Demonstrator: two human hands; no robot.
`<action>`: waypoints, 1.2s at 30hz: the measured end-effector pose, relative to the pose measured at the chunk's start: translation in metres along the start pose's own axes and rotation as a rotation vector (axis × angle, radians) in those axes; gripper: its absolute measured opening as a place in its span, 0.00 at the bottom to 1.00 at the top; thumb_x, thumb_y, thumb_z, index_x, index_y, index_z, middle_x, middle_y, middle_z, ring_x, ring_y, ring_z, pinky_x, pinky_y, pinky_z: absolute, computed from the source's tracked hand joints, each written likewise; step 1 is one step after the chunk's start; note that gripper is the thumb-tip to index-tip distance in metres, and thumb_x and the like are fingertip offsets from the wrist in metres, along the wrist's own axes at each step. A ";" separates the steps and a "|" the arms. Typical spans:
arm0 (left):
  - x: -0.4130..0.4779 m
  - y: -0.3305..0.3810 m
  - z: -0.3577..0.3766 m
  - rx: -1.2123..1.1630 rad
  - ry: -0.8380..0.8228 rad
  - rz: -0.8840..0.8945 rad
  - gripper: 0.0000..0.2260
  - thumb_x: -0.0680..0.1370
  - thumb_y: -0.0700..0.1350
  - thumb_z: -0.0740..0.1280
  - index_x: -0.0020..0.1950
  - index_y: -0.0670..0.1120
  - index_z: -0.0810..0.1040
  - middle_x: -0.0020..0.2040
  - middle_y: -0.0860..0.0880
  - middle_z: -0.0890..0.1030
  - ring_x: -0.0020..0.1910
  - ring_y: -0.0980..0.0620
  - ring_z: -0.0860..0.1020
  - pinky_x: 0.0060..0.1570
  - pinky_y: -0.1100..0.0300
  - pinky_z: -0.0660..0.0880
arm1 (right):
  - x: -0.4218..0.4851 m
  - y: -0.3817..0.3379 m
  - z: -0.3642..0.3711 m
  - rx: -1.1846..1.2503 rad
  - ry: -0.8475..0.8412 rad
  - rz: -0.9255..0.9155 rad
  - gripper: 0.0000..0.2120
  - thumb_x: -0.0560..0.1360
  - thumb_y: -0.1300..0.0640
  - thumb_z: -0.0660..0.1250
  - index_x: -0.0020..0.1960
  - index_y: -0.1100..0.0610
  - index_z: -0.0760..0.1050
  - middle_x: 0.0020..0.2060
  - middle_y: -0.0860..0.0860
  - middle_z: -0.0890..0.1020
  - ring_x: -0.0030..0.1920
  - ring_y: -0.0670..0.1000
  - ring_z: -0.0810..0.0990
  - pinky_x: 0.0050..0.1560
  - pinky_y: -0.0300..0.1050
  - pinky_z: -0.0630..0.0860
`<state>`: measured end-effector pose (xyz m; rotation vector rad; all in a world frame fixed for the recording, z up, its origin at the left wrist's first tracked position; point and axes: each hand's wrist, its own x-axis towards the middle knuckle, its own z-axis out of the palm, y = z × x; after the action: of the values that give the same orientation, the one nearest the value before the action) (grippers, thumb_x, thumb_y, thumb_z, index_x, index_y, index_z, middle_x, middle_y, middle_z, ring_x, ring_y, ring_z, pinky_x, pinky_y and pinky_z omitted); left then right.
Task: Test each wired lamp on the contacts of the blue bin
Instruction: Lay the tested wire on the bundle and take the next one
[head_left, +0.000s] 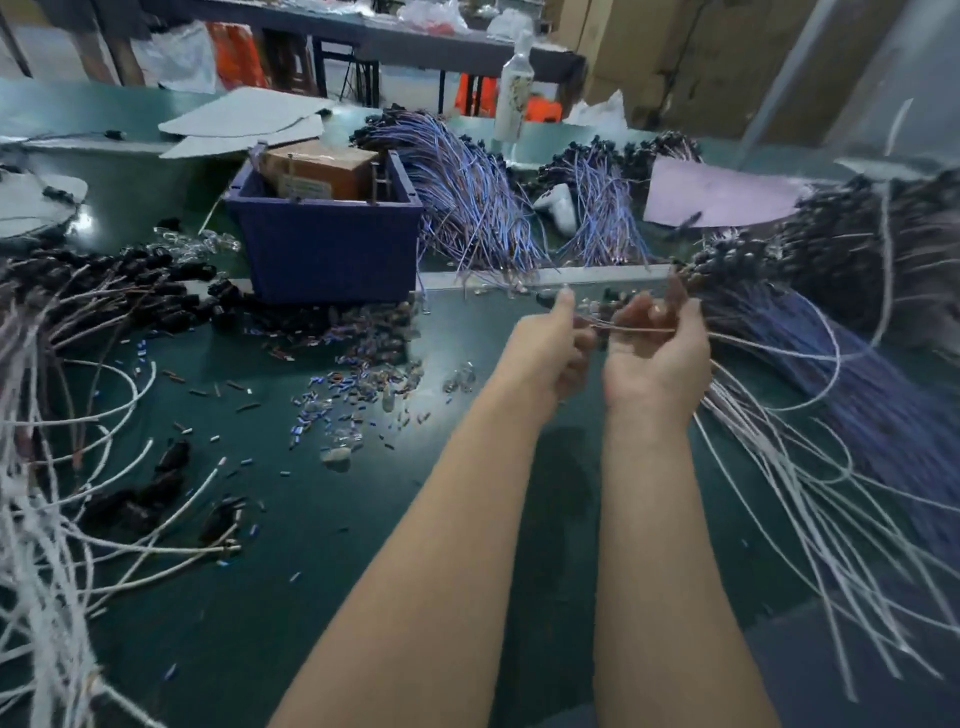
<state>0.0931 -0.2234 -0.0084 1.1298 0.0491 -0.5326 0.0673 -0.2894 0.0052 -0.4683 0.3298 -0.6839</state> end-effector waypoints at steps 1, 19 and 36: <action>0.005 -0.001 0.009 -0.115 -0.022 -0.005 0.16 0.83 0.50 0.55 0.37 0.46 0.68 0.19 0.55 0.67 0.15 0.61 0.59 0.17 0.72 0.54 | 0.001 -0.007 -0.008 -0.049 0.022 -0.023 0.13 0.82 0.57 0.57 0.44 0.60 0.77 0.35 0.52 0.77 0.35 0.47 0.75 0.35 0.37 0.74; 0.063 -0.062 0.081 0.464 0.158 0.018 0.15 0.78 0.38 0.57 0.61 0.33 0.73 0.59 0.37 0.78 0.59 0.41 0.77 0.60 0.49 0.75 | 0.047 -0.049 -0.077 -0.275 0.242 0.210 0.18 0.82 0.61 0.54 0.69 0.68 0.64 0.61 0.60 0.75 0.64 0.57 0.75 0.65 0.49 0.71; -0.058 0.072 -0.126 0.004 0.744 0.653 0.06 0.79 0.38 0.59 0.47 0.48 0.73 0.45 0.49 0.77 0.41 0.55 0.74 0.42 0.61 0.72 | -0.066 0.133 0.036 -1.070 -0.665 0.109 0.06 0.76 0.64 0.64 0.44 0.57 0.78 0.36 0.53 0.82 0.36 0.50 0.79 0.40 0.43 0.77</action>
<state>0.1018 -0.0691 0.0145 1.2155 0.3103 0.4821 0.1046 -0.1444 -0.0233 -1.6353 0.0561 -0.1589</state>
